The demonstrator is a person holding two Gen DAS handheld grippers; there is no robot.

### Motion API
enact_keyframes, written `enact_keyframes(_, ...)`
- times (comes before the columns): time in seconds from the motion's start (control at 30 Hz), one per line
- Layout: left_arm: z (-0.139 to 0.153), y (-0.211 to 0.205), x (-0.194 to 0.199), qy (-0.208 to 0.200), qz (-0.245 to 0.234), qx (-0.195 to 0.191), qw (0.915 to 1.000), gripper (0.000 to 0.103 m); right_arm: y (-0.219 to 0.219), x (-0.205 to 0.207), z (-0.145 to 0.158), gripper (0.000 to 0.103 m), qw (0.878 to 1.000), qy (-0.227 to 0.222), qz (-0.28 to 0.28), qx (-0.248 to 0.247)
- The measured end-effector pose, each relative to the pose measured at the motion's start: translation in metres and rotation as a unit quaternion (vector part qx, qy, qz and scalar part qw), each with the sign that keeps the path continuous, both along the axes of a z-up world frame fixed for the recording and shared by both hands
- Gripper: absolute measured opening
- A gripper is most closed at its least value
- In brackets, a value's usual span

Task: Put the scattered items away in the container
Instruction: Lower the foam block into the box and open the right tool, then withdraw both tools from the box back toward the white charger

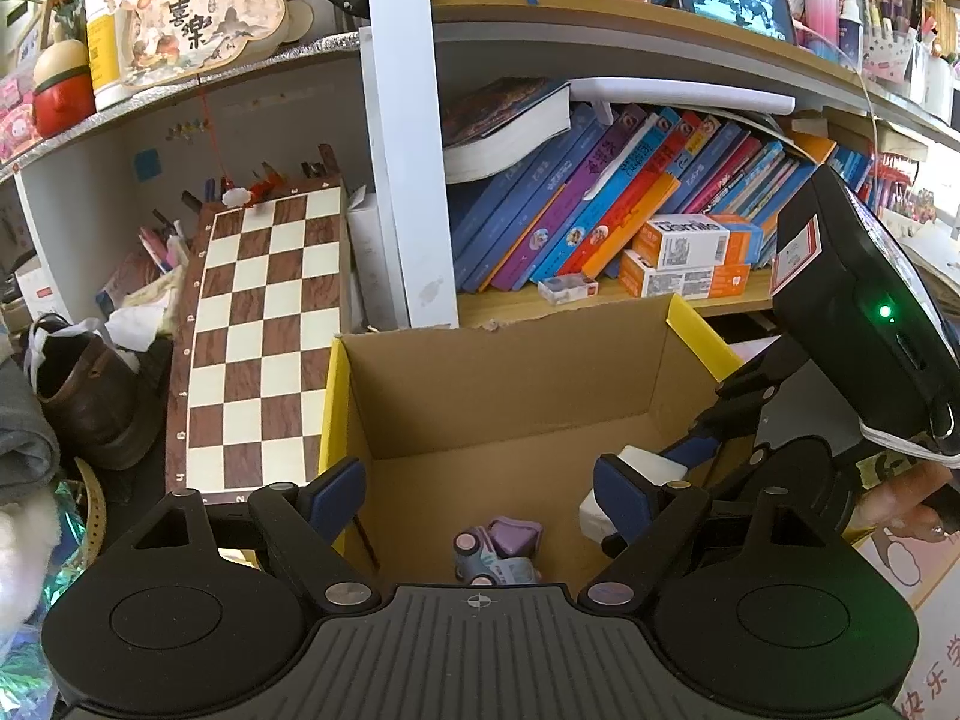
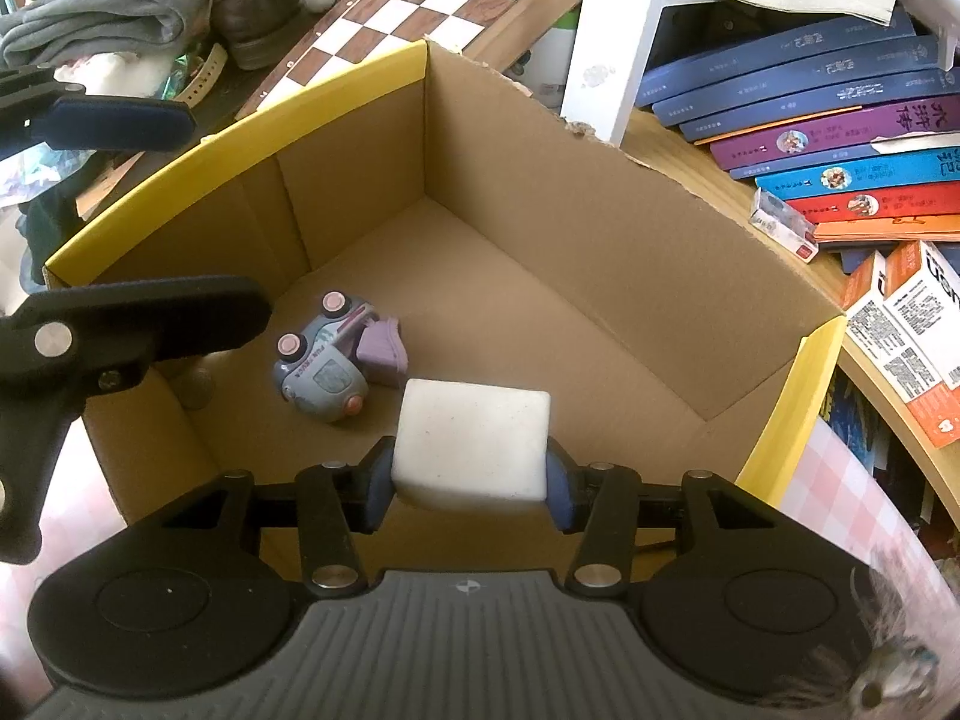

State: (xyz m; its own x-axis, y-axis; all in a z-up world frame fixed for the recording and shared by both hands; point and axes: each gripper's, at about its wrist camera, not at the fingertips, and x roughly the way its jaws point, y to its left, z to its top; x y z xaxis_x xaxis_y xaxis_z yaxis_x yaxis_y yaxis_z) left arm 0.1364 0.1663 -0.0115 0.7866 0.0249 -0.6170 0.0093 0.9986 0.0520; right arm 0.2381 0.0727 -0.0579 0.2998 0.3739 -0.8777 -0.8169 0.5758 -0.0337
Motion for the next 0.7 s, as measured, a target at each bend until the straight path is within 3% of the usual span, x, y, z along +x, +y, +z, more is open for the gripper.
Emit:
enact_keyframes(0.13, 0.003, 0.0, -0.002, -0.003, 0.002, 0.002, 1.0, 0.085, -0.002, -0.003, 0.007, 0.06, 1.0, -0.013, -0.001, 0.008)
enact_keyframes(0.27, 0.008, -0.001, -0.006, -0.009, 0.007, 0.004, 0.9999, 0.09, -0.004, -0.006, 0.018, 0.062, 1.0, -0.024, -0.005, 0.017)
enact_keyframes(0.7, 0.035, -0.008, -0.035, -0.039, 0.01, 0.01, 0.9992, 0.092, -0.039, -0.043, 0.074, 0.072, 0.994, -0.066, -0.044, 0.076)
